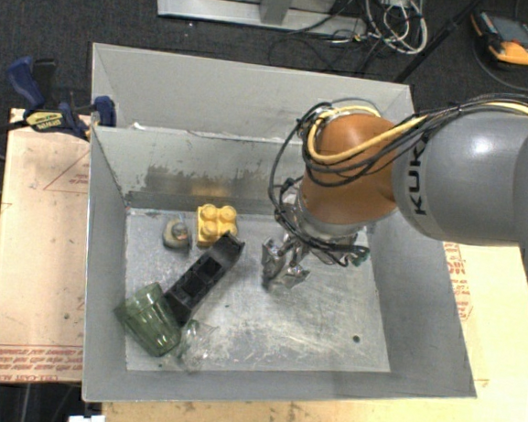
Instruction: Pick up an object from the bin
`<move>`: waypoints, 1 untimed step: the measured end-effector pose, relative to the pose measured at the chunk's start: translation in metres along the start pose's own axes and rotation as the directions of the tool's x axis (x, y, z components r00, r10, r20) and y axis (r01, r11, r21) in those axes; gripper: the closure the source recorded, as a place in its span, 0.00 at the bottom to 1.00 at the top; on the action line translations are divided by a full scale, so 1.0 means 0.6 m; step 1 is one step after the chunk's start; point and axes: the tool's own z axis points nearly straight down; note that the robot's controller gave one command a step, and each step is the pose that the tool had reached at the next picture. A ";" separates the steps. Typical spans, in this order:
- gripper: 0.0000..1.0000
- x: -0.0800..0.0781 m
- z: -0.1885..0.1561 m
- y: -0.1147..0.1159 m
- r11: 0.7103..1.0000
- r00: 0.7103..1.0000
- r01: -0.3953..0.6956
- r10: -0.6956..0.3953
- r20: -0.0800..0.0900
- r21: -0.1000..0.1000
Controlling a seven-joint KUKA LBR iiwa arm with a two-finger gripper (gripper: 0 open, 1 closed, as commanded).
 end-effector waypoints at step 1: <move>1.00 0.029 -0.034 -0.003 0.975 0.975 -0.221 0.221 0.004 0.002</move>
Offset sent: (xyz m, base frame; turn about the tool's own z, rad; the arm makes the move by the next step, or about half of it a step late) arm -0.0522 0.0233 0.0480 0.0052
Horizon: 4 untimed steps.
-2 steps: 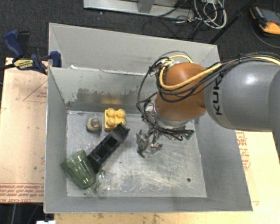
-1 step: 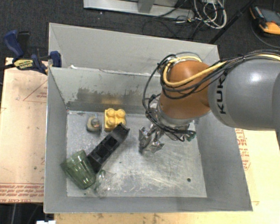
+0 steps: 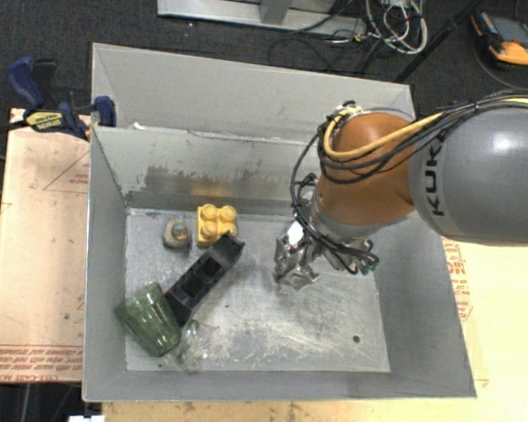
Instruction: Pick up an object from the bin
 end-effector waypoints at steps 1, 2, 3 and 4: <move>1.00 0.018 -0.031 0.062 0.983 0.983 0.184 -0.184 -0.004 -0.001; 0.00 -0.111 0.002 -0.050 0.999 0.999 0.051 -0.051 0.004 0.003; 0.00 -0.109 0.001 -0.047 0.999 0.999 0.052 -0.052 0.001 -0.001; 0.00 -0.145 -0.006 0.004 0.998 0.998 0.061 -0.061 0.001 0.001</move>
Offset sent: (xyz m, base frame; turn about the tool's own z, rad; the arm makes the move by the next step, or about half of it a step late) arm 0.0691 0.0136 -0.0005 -0.0550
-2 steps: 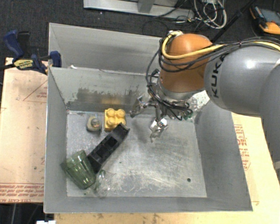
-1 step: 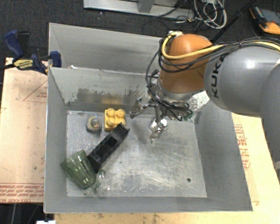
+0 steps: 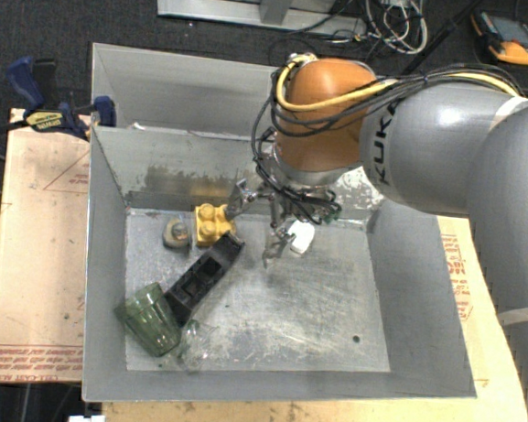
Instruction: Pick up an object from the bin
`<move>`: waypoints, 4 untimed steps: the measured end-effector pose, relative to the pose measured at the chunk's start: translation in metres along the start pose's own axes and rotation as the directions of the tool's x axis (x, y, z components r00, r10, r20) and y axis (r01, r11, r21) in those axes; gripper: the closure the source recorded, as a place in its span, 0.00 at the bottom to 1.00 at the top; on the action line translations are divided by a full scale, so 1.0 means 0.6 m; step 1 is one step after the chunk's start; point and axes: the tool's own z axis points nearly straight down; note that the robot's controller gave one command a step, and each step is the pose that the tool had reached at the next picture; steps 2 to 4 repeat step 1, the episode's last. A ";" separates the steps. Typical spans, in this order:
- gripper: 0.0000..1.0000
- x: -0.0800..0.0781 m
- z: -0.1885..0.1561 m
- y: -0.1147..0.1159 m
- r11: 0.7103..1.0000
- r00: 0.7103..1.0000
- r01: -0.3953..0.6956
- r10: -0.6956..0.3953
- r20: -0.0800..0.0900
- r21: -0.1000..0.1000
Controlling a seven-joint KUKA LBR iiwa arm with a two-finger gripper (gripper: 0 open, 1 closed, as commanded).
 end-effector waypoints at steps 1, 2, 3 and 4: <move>0.00 -0.034 0.014 0.068 0.990 0.990 0.141 -0.141 0.014 0.016; 0.00 -0.034 0.014 0.068 0.990 0.990 0.141 -0.141 0.014 0.016; 0.00 -0.034 0.014 0.068 0.990 0.990 0.141 -0.141 0.014 0.016; 0.00 -0.034 0.014 0.068 0.990 0.990 0.141 -0.141 0.014 0.016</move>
Offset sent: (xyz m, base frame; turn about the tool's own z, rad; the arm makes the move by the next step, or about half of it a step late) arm -0.0331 0.0777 -0.0417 -0.0050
